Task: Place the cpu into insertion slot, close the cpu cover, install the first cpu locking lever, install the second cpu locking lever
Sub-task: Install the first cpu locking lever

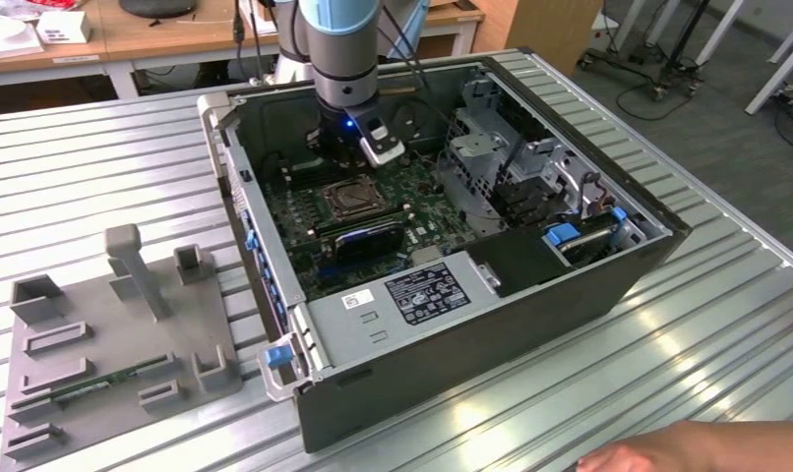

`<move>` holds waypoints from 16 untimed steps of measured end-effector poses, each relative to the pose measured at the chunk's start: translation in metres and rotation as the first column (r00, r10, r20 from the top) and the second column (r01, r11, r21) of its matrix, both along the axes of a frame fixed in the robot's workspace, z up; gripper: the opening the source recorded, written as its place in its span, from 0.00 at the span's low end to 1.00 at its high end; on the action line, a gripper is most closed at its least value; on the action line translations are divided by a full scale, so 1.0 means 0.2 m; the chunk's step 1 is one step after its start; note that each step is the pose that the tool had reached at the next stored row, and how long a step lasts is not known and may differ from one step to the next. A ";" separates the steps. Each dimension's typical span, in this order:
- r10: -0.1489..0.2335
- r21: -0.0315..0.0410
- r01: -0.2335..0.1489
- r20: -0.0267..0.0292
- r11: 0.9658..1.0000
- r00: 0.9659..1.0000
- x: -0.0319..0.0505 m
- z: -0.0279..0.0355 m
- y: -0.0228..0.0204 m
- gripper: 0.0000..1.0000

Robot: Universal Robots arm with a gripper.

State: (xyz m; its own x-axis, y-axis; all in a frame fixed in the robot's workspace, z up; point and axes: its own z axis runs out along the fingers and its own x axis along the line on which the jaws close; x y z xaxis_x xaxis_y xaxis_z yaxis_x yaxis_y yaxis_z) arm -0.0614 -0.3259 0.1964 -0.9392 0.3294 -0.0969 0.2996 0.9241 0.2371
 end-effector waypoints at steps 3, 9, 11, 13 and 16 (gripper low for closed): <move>0.000 0.000 0.000 0.000 1.000 1.000 0.000 -0.004 -0.003 0.11; 0.000 0.000 0.000 0.000 1.000 1.000 0.000 -0.013 -0.005 0.11; 0.000 0.000 0.000 0.000 1.000 1.000 0.000 -0.016 -0.006 0.11; 0.000 0.001 0.000 0.001 1.000 1.000 0.001 -0.022 -0.005 0.11; 0.000 0.000 0.000 0.000 1.000 1.000 0.000 -0.023 -0.007 0.11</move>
State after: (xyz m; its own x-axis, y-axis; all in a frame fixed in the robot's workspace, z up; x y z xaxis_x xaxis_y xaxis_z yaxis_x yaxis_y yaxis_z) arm -0.0614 -0.3272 0.1919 -0.9392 0.3293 -0.0968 0.2996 0.9242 0.2368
